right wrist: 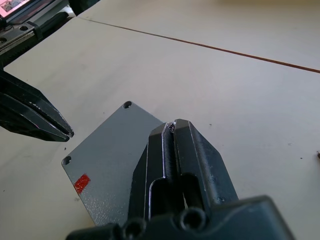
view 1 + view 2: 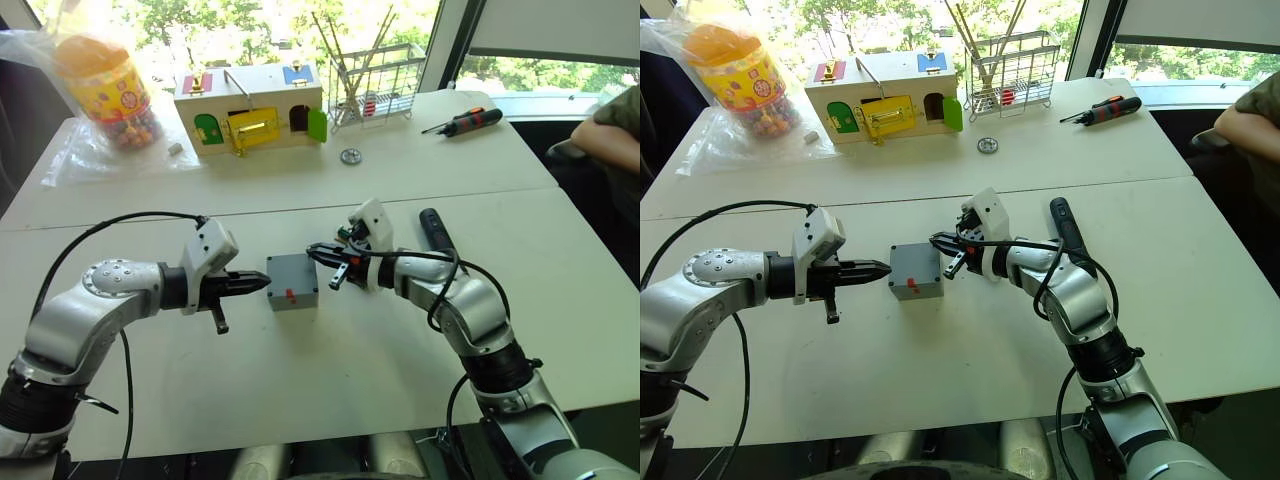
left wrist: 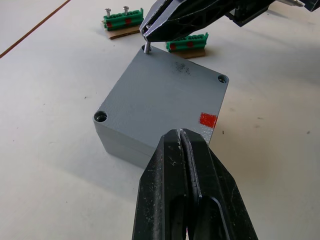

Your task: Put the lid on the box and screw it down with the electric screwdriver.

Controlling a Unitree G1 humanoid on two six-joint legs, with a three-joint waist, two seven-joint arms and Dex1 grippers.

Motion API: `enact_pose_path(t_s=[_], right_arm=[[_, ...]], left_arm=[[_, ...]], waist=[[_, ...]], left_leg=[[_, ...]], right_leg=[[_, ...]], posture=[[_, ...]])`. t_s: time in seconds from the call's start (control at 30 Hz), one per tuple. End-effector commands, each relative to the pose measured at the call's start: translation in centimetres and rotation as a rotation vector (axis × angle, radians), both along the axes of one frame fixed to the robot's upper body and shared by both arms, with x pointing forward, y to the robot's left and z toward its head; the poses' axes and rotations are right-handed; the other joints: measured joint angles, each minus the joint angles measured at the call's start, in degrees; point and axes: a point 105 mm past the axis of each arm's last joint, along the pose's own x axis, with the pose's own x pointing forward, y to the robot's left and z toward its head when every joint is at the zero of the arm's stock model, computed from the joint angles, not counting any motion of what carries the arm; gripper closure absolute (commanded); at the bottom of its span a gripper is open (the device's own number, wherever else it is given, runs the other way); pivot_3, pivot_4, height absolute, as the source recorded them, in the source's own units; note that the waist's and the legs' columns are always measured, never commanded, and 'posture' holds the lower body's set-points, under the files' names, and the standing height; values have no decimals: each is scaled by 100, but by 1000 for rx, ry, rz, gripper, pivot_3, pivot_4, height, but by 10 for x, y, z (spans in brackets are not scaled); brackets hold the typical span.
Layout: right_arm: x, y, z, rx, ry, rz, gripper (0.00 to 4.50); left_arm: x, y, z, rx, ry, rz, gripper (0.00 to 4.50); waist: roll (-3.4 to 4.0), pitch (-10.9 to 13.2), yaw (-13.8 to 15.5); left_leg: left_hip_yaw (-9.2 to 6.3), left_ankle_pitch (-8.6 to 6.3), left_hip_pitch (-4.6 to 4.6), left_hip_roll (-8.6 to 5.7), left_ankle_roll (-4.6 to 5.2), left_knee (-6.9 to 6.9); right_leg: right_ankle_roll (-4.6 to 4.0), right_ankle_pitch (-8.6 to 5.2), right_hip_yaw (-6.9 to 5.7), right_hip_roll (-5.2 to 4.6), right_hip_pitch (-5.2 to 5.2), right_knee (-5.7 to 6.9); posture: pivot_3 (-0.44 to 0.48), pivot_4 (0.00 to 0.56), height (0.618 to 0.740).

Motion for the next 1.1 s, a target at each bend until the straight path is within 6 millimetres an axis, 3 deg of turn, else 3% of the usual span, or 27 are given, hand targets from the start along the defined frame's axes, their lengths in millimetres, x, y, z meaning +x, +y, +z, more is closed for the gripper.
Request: enact_pose_path(t_s=[0.03, 1.0, 1.1], right_arm=[[-3, 1, 12, 19, -52, 7, 4453], [-3, 5, -2, -3, -20, 11, 4453], [-2, 5, -3, -18, -24, 17, 3563]], left_arm=[[1, -1, 6, 6, -34, -8, 4500], [4, -5, 4, 3, -40, -23, 4500], [4, -6, 4, 2, -41, -24, 4500]], waist=[[0, 0, 1], [0, 0, 0], [0, 0, -2]], left_leg=[[0, 0, 0, 0, 0, 0], [0, 0, 0, 0, 0, 0], [0, 0, 0, 0, 0, 0]], right_leg=[[0, 0, 0, 0, 0, 0], [0, 0, 0, 1, 0, 0], [0, 0, 0, 1, 0, 0]], posture=[[0, 150, 740], [0, 150, 740], [0, 150, 740]])
